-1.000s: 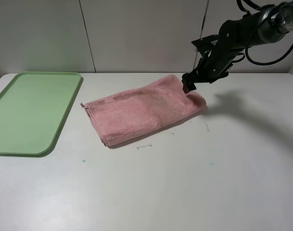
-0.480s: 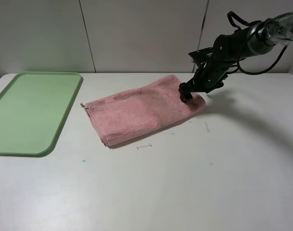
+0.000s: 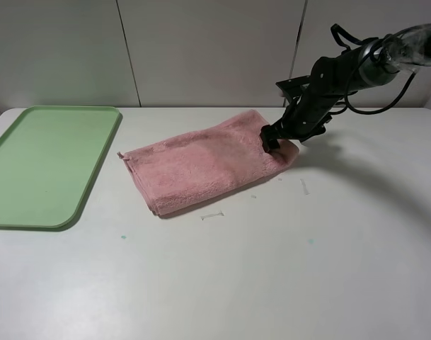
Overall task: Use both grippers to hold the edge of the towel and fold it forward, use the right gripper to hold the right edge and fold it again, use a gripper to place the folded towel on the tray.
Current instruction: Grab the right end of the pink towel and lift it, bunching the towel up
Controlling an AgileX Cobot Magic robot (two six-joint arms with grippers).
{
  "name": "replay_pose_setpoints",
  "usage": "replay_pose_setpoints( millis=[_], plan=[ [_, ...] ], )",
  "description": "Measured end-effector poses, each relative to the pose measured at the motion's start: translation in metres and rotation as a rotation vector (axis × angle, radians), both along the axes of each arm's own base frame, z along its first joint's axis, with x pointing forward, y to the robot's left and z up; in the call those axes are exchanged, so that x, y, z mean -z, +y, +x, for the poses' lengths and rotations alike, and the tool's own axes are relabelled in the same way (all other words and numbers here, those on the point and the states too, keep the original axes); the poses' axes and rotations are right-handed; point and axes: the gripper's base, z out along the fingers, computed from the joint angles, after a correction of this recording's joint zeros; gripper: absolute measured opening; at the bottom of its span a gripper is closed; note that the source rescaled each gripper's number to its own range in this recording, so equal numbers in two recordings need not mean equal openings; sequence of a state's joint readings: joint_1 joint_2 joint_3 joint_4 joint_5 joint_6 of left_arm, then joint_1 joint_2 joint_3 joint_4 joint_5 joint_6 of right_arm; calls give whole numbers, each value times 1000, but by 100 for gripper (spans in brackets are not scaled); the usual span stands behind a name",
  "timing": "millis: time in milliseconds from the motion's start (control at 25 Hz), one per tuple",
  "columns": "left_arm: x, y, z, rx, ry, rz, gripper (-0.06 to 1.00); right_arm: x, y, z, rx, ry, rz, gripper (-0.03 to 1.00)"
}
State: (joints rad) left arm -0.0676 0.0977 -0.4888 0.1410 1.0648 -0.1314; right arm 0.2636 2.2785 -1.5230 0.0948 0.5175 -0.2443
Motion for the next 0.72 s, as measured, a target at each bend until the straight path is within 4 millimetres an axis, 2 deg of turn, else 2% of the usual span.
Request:
replay_pose_setpoints(
  millis=[120,280,600,640,720],
  plan=[
    [0,0,0,0,0,0,88,1,1,-2,13,25,12,86],
    [0,0,0,0,0,0,88,2,4,-6,17,63,19,63],
    [0,0,0,0,0,0,88,2,6,-10,16,117,21,9],
    [0,0,0,0,0,0,88,2,6,-10,16,120,20,6],
    [0,0,0,0,0,0,88,1,6,-10,14,124,18,6]
  ],
)
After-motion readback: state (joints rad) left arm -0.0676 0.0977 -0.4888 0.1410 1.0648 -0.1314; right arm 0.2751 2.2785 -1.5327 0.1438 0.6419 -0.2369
